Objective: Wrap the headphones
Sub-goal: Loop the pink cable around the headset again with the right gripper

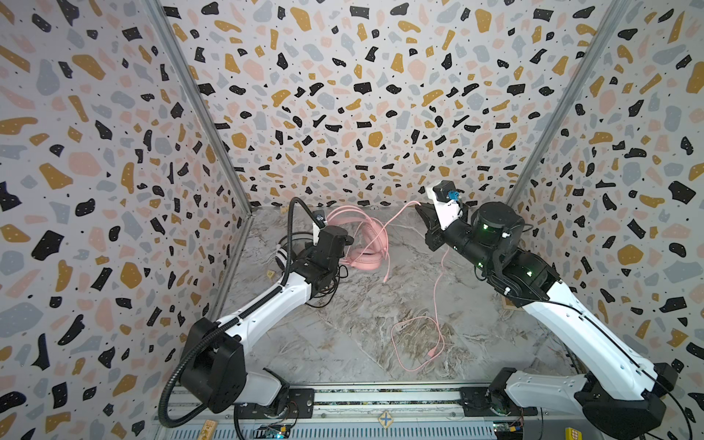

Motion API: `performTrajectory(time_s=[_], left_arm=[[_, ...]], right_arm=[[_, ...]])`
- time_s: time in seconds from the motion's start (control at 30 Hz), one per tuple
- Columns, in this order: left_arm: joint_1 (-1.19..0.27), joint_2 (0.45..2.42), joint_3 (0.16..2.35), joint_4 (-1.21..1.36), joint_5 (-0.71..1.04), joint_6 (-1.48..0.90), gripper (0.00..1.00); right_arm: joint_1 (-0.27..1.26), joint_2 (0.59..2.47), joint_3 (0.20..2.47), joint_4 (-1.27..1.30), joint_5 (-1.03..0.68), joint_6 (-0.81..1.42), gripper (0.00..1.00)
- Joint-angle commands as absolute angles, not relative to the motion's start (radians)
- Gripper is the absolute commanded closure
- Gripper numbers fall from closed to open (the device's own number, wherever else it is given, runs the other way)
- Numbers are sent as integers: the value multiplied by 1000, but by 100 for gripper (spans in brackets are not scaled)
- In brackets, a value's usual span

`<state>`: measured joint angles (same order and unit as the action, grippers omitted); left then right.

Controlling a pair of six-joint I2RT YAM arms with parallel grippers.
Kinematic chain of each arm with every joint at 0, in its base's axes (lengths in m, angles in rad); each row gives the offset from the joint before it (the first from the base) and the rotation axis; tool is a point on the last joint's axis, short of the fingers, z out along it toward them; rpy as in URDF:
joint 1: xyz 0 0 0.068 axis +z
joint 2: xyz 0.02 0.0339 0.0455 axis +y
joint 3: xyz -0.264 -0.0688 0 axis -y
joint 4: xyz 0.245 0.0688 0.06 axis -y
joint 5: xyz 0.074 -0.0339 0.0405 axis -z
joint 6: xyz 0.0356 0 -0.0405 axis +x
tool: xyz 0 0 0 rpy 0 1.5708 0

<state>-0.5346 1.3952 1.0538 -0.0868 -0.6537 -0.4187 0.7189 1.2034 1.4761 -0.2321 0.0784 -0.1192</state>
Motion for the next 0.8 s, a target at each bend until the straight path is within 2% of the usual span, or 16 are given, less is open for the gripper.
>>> performTrajectory(time_s=[0.0, 0.23, 0.4, 0.57, 0.77], left_arm=[[-537, 1346, 1049, 23, -627, -386, 100], [-537, 1257, 992, 25, -323, -229, 100], [-537, 1162, 915, 46, -207, -182, 100], [-537, 1067, 861, 99, -160, -219, 100], [-535, 1026, 873, 177, 13, -325, 100]], right_arm=[[643, 1190, 1527, -142, 6, -71, 100], [497, 1256, 1543, -115, -124, -25, 100], [379, 1297, 1525, -90, -230, 19, 100], [325, 1309, 1435, -33, -266, 62, 100], [318, 1357, 1298, 43, -335, 107, 99]])
